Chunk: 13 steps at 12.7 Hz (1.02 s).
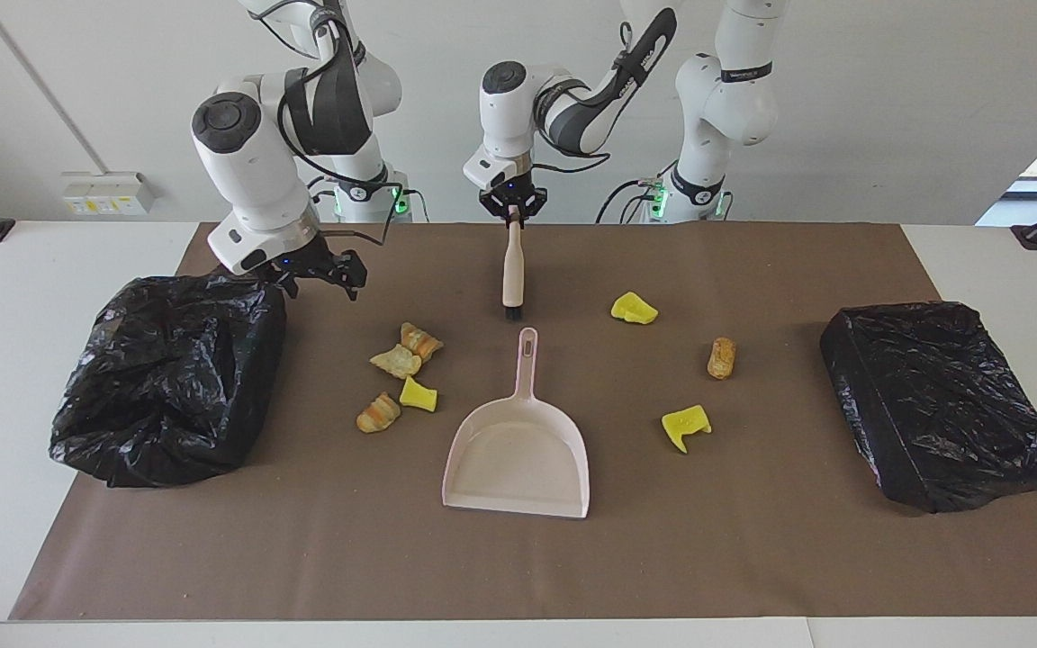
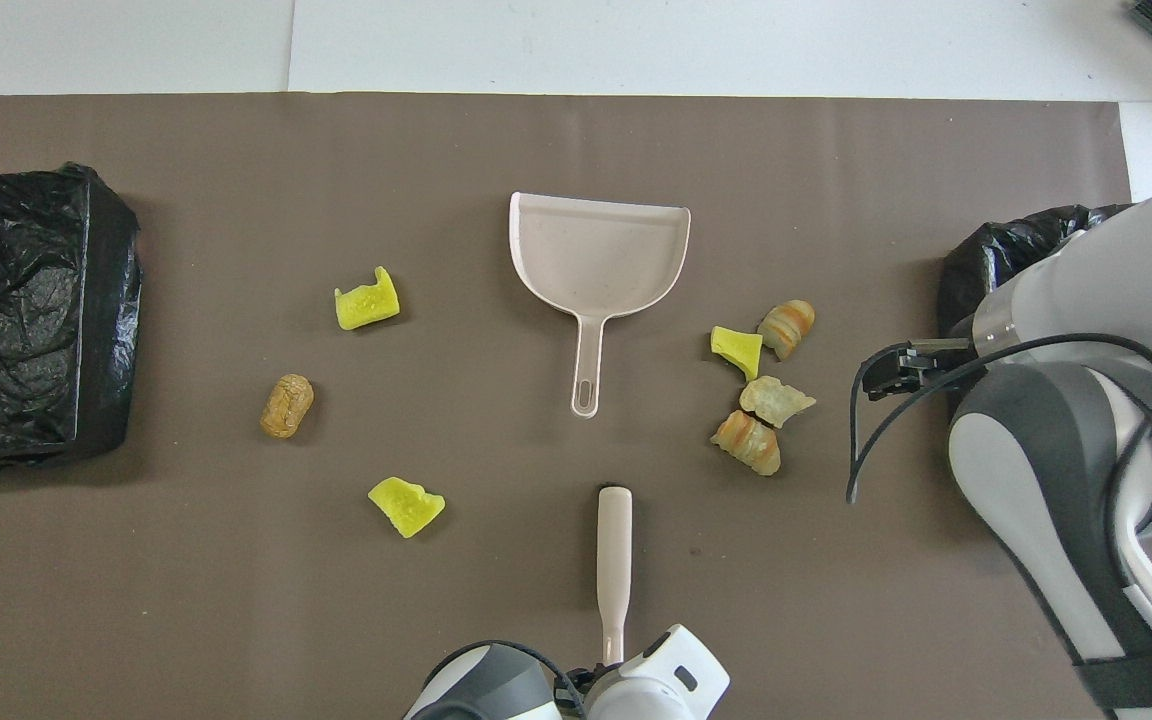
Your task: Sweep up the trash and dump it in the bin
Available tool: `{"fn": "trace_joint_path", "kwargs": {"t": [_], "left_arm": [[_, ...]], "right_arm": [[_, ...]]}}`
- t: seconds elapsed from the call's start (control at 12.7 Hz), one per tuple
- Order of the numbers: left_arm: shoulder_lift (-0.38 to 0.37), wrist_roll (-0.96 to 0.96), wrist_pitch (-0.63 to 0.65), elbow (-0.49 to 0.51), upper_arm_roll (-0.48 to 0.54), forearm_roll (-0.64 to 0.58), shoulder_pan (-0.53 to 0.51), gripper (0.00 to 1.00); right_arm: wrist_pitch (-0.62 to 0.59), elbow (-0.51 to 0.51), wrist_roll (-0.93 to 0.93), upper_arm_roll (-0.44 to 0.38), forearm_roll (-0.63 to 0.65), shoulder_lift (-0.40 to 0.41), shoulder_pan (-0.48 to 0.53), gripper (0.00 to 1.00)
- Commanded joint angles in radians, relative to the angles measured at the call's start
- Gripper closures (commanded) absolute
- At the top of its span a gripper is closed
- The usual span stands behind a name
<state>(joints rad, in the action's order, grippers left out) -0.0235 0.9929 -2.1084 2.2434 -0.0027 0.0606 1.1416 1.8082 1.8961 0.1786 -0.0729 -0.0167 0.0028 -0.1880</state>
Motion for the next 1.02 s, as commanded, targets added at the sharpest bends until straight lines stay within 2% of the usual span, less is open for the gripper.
{"fn": "trace_joint_path", "kwargs": {"t": [0.0,0.24,0.55,0.95], "left_arm": [[-0.081,-0.084,0.134,0.002,0.01,-0.008,-0.064,1.0],[-0.119,-0.169,0.177,0.002,0.01,-0.065,-0.207,1.0],[-0.19,-0.435,0.2,-0.001,0.01,-0.068,-0.495,1.0],[-0.18,-0.52,0.182,0.016,0.01,-0.139,-0.735,1.0]], "right_arm": [[0.029,-0.064,0.08,0.01,-0.049,0.04,-0.039,0.0],[0.131,-0.066,0.18,0.01,-0.132,0.078,-0.115,0.0],[0.363,-0.068,0.349,0.012,-0.189,0.187,-0.229,0.0],[0.492,-0.065,0.444,0.018,-0.229,0.276,-0.353,0.0]]}}
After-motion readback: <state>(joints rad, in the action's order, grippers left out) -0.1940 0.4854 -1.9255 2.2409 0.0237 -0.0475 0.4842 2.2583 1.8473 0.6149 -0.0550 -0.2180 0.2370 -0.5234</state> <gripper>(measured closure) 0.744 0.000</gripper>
